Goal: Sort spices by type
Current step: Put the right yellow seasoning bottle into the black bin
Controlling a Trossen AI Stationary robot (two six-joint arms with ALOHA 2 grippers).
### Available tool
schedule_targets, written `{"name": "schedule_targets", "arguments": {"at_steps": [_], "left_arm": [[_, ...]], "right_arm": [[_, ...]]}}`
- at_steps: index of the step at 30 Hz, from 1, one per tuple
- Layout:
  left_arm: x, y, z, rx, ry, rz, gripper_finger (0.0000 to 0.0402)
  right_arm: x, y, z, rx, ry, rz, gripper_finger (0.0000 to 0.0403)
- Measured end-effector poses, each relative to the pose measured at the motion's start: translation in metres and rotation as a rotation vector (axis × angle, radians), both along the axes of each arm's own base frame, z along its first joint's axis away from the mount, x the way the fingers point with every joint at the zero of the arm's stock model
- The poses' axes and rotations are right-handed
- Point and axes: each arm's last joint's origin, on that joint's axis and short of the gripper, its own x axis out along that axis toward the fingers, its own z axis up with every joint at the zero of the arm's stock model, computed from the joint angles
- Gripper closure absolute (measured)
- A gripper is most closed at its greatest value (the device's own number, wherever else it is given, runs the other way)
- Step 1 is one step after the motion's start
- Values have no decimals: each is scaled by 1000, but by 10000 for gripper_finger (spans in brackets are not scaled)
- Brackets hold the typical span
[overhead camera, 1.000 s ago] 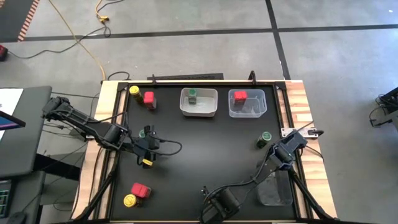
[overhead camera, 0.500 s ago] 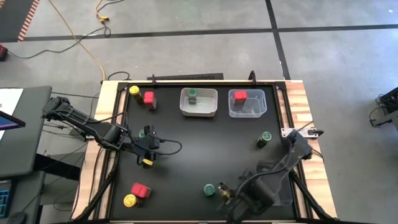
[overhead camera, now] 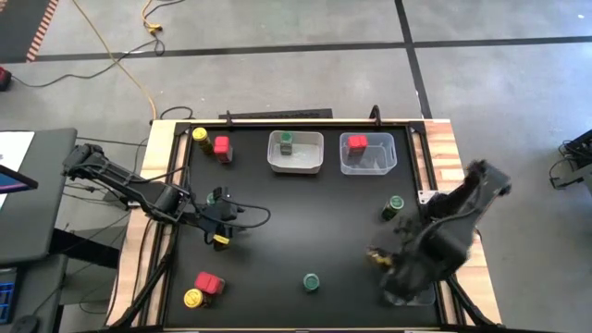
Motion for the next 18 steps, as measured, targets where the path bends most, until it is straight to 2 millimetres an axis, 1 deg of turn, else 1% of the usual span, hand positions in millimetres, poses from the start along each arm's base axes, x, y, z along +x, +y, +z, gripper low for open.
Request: {"name": "schedule_targets", "arguments": {"at_steps": [3,6,9,13,18], "left_arm": [[0,0,0,-2,1,-2,152],[0,0,0,-7,0,-7,152],[0,0,0,-8,2,-8,152],[1,-1,1,-13,-8,-9,152],[1,-1,1,-17,-18,-9,152]], "right_arm": [[-32,-11,-3,46,-32,25,137],[-60,-21,-14,90,-38,30,137],[-82,-28,-28,148,-41,50,137],[-103,-36,-47,173,-33,79,137],[-115,-36,-70,195,-18,75,137]]}}
